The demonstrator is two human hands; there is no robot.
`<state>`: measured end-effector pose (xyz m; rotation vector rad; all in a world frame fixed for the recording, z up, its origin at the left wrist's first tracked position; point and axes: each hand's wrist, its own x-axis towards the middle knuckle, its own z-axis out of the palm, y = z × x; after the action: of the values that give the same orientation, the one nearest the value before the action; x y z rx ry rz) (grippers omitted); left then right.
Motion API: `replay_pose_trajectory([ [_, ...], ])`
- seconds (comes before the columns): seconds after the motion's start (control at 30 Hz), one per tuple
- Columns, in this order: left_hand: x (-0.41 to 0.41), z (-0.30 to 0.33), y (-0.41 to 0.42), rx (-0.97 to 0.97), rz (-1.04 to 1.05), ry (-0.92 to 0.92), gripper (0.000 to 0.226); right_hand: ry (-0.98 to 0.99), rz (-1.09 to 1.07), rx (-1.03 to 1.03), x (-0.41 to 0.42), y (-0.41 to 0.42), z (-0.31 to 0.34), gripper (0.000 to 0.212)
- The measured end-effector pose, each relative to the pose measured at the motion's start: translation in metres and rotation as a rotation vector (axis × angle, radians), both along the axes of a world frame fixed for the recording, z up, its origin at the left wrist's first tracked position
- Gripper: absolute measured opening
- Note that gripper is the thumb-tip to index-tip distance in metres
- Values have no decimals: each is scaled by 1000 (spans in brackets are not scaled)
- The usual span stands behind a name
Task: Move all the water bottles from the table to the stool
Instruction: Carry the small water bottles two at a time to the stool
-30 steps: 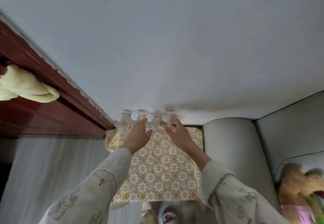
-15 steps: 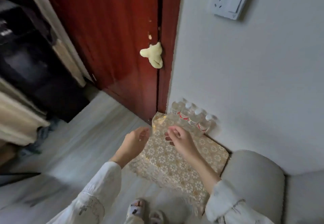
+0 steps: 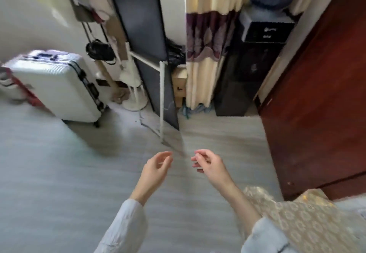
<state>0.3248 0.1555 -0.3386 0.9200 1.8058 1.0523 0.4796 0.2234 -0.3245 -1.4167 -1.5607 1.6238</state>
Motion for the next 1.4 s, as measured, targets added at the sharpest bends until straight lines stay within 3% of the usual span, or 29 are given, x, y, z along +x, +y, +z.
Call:
replay_pose_trajectory([
  [0.27, -210, 5, -126, 17, 441, -39, 18, 10, 412, 47, -242, -73, 11, 13],
  [0.47, -318, 9, -222, -6, 739, -18, 20, 23, 709, 38, -396, -128, 13, 11],
  [0.73, -467, 5, -285, 14, 1073, 2, 17, 61, 1029, 71, -602, -174, 21, 17],
  [1.07, -675, 26, -338, 46, 1301, 39, 15, 133, 1300, 29, -864, -217, 41, 14],
  [1.4, -862, -1, -430, 108, 1471, 4, 16, 125, 1441, 46, -1084, -311, 18, 14],
])
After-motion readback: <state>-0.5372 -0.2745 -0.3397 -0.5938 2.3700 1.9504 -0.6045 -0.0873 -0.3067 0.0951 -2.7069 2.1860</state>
